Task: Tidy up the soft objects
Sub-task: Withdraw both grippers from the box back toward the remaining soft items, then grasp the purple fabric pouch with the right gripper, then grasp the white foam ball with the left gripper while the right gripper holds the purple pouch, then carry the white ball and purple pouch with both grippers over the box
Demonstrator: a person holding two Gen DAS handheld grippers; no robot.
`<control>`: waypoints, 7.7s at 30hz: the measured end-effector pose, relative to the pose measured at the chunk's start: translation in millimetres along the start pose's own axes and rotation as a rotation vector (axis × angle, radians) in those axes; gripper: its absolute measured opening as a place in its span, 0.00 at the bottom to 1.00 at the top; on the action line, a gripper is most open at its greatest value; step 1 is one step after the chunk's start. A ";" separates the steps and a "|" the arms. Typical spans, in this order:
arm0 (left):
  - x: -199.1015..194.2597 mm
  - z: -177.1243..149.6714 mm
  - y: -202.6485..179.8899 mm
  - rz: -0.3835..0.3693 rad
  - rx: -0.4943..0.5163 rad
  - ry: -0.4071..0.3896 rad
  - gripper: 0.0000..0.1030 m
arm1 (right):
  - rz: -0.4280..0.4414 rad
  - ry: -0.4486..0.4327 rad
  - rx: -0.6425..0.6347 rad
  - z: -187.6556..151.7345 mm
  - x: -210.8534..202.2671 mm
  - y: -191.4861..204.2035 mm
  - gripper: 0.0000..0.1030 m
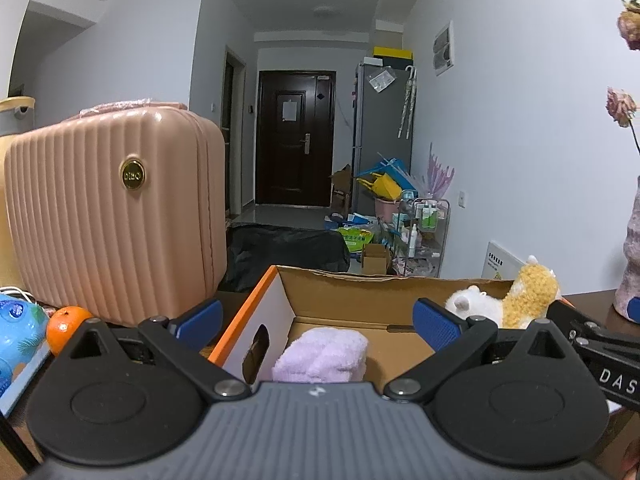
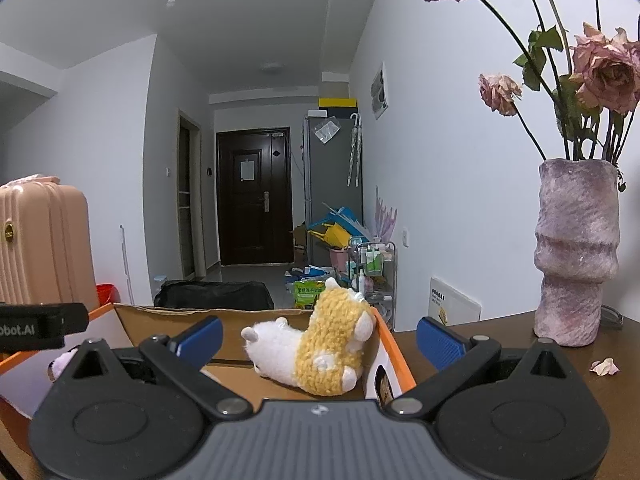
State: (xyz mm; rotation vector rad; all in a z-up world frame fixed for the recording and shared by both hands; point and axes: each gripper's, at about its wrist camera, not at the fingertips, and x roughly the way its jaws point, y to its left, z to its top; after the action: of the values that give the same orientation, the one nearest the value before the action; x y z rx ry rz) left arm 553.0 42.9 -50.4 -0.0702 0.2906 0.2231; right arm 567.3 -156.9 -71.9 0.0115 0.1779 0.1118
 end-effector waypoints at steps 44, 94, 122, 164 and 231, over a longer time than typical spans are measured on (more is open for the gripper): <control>-132.2 -40.2 61.9 0.059 -0.003 0.014 1.00 | -0.039 0.023 -0.071 -26.5 -153.2 -15.8 1.00; -193.5 -66.3 97.4 -0.039 0.030 0.105 1.00 | 0.054 0.142 -0.079 -41.0 -199.0 32.9 1.00; -190.4 -70.6 103.0 -0.066 0.057 0.125 1.00 | 0.081 0.524 -0.030 -66.3 -139.8 54.2 0.98; -190.8 -62.8 37.7 -0.124 0.081 0.086 1.00 | 0.129 0.290 0.036 -40.3 -168.7 -3.9 0.30; -82.8 -67.3 -59.9 -0.208 0.259 0.241 0.58 | 0.025 0.197 -0.002 -33.0 -133.9 -76.6 0.30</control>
State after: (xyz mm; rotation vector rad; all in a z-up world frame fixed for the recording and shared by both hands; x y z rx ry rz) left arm 470.8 -39.4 -88.4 0.1293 0.5463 -0.0316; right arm 438.9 -248.0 -82.5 0.0005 0.3747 0.1384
